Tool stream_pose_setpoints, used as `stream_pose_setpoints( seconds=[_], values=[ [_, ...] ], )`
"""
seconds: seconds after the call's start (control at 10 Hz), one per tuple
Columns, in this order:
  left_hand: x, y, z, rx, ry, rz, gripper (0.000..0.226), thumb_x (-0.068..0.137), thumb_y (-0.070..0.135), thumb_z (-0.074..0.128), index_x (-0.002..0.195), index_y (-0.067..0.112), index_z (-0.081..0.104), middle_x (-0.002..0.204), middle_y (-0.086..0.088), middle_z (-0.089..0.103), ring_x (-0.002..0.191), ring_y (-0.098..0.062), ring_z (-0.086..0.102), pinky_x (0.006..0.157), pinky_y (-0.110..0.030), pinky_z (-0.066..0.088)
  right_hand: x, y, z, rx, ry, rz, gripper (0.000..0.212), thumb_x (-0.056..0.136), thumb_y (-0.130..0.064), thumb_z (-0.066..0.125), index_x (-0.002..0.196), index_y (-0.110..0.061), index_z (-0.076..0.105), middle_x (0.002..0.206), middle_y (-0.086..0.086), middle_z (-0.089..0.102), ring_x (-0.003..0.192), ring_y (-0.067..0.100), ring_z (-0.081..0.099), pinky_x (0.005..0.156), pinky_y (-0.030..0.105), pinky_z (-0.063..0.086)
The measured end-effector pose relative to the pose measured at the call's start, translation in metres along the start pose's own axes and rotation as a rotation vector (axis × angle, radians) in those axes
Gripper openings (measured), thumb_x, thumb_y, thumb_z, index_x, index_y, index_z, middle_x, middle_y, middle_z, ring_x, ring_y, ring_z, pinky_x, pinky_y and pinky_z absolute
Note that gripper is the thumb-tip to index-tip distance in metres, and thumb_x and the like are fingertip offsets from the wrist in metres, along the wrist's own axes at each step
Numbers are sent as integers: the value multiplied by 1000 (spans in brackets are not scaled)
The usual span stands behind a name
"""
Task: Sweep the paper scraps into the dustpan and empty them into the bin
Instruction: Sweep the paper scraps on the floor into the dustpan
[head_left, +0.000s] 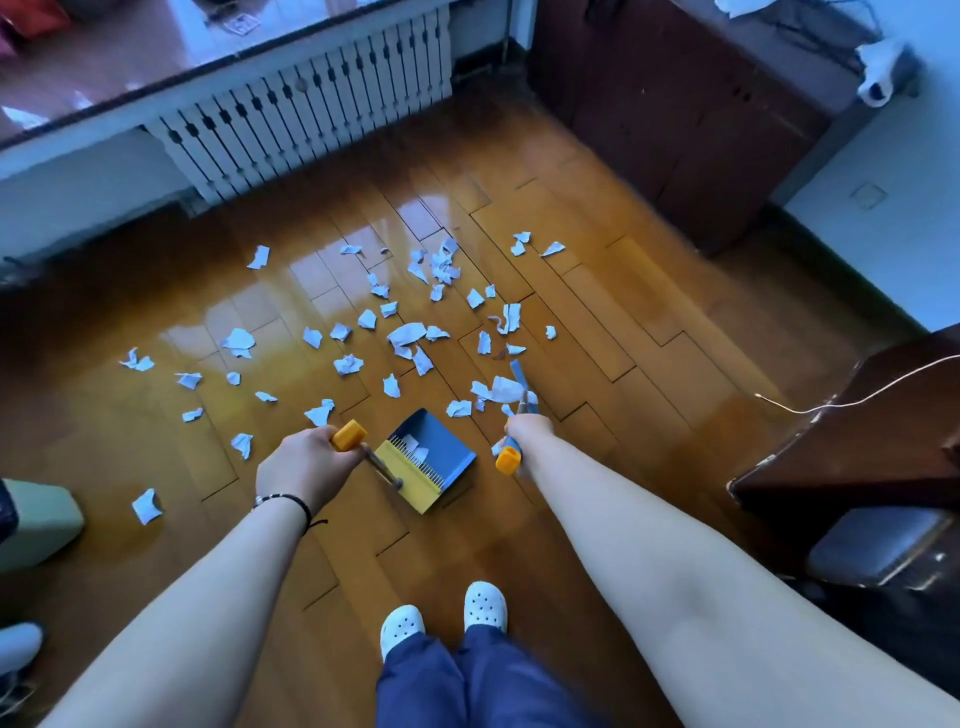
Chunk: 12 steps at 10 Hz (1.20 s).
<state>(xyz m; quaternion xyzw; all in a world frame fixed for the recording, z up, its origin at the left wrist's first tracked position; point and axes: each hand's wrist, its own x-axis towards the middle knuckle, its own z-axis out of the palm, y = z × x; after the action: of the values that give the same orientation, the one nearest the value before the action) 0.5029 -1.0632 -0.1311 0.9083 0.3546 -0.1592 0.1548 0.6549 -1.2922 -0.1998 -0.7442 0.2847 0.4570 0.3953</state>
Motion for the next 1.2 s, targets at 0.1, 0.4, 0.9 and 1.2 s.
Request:
stream_pose_setpoints(
  seconds=[0.1, 0.4, 0.9, 1.2],
  values=[
    [8, 5, 3, -8, -7, -13, 40, 87, 68, 56, 91, 28, 63, 79, 5, 65, 73, -17, 61, 53, -25, 43, -7, -5, -2, -50, -4, 0, 10, 100, -9, 44, 110, -7, 45, 71, -1, 44, 59, 13, 43, 48, 19, 37],
    [18, 25, 20, 25, -20, -15, 37, 91, 62, 55, 91, 25, 63, 77, 2, 64, 72, -20, 61, 54, -26, 44, 3, 33, 5, -468, -156, -40, 21, 99, -14, 47, 117, -3, 50, 75, 7, 56, 69, 21, 61, 61, 25, 49],
    [15, 9, 12, 29, -2, 32, 41, 90, 61, 58, 91, 20, 63, 78, -2, 64, 72, -23, 61, 57, -31, 50, -33, 26, -30, -446, -179, -90, 8, 97, -10, 52, 94, -4, 56, 72, 13, 54, 48, 20, 51, 49, 28, 48],
    [8, -11, 0, 131, -16, 144, 37, 89, 62, 58, 96, 25, 59, 81, 1, 64, 74, -20, 62, 54, -27, 46, -49, 55, -3, -81, -94, -33, 24, 97, -5, 50, 120, -1, 55, 68, 12, 54, 48, 20, 51, 44, 28, 46]
  ],
)
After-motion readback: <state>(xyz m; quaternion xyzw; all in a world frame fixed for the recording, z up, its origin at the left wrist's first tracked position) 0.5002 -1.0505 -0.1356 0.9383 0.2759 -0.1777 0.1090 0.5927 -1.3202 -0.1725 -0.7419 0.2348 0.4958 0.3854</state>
